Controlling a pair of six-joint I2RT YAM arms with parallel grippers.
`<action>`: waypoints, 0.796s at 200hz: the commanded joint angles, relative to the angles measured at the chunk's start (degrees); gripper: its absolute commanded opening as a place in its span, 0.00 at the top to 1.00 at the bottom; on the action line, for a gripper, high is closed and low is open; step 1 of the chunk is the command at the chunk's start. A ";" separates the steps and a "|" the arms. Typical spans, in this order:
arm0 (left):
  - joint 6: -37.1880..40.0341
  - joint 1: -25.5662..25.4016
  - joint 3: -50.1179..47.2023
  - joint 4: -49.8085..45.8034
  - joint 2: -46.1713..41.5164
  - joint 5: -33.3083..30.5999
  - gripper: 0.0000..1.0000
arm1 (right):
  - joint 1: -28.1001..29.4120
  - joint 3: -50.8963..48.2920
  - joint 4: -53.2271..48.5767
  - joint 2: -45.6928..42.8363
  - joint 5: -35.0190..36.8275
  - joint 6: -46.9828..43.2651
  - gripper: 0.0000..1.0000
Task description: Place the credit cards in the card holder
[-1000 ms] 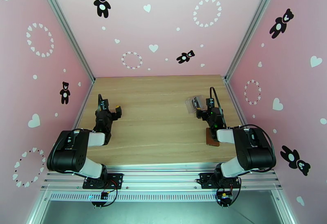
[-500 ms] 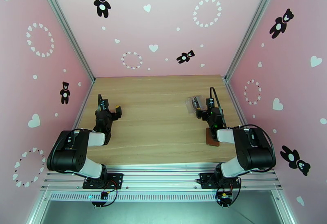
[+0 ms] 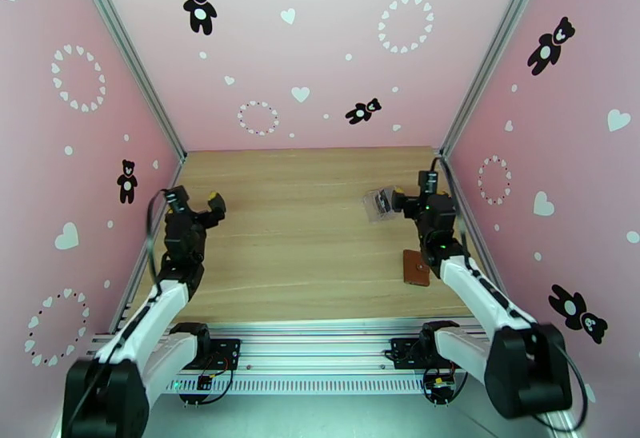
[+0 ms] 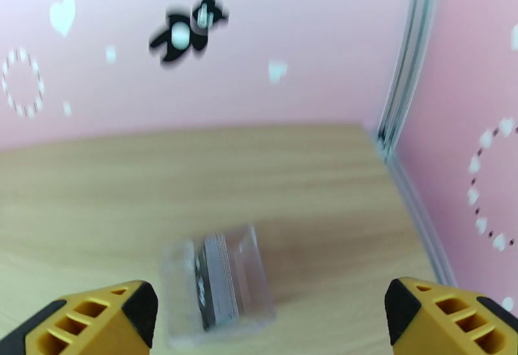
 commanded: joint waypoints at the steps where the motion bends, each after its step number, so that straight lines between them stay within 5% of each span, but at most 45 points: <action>1: -20.21 0.24 3.71 -26.86 -5.81 -1.97 0.02 | -0.09 4.22 -24.78 -2.31 9.26 16.35 0.01; 54: -20.13 -1.14 25.85 -52.62 -4.74 34.38 0.07 | -0.19 5.01 -45.54 -4.06 7.63 27.65 0.01; 78: -13.61 -1.56 31.11 -63.16 -5.76 36.84 0.07 | -0.17 3.41 -49.72 -4.06 5.45 27.69 0.01; 112: -9.54 -1.57 25.31 -63.92 -10.68 33.44 0.06 | -0.15 1.43 -51.32 -0.86 -1.69 26.07 0.02; 159: -8.30 -1.55 22.14 -62.79 -9.23 35.51 0.08 | 0.89 1.25 -48.43 12.55 -15.74 21.87 0.19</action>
